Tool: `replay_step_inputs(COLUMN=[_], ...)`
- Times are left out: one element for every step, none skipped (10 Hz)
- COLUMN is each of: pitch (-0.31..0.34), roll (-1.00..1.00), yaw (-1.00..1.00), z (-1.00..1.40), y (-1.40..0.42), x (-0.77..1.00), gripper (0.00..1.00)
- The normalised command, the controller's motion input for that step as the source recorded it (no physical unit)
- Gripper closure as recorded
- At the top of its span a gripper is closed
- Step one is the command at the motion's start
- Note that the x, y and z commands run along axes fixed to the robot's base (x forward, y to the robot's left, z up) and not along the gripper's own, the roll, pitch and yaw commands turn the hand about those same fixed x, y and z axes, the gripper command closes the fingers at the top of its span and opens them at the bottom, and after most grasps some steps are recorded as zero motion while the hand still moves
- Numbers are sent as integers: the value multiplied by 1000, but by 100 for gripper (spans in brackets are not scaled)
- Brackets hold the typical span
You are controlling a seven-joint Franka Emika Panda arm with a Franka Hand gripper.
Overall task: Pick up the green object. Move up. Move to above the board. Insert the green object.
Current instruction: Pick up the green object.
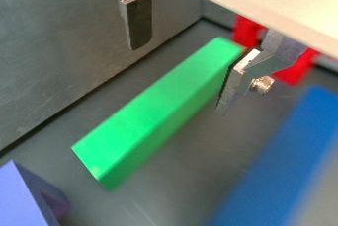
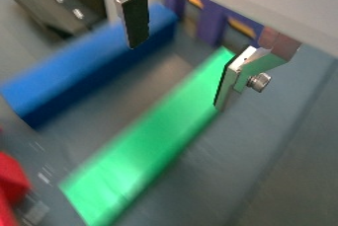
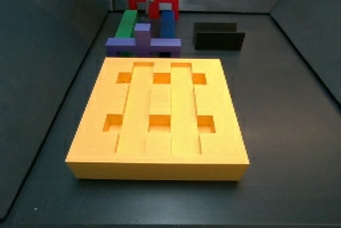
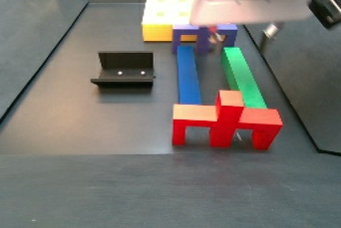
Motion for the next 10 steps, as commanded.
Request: replay_step_inputs(pitch=[-101, -76, -44, 0, -6, -86, -161, -201, -219, -196], roll=[97, 39, 0, 0, 0, 30, 66, 31, 21, 0], yaw=[0, -97, -174, -254, -289, -100, 0, 0, 0, 0], z=[-391, -449, -371, -174, -231, -26, -9, -129, -303, -391], y=[69, 111, 174, 223, 186, 69, 0, 0, 0, 60], x=[-57, 134, 320, 517, 17, -449, -454, -326, -131, 66], gripper=[0, 0, 0, 0, 0, 0, 0, 0, 0, 0])
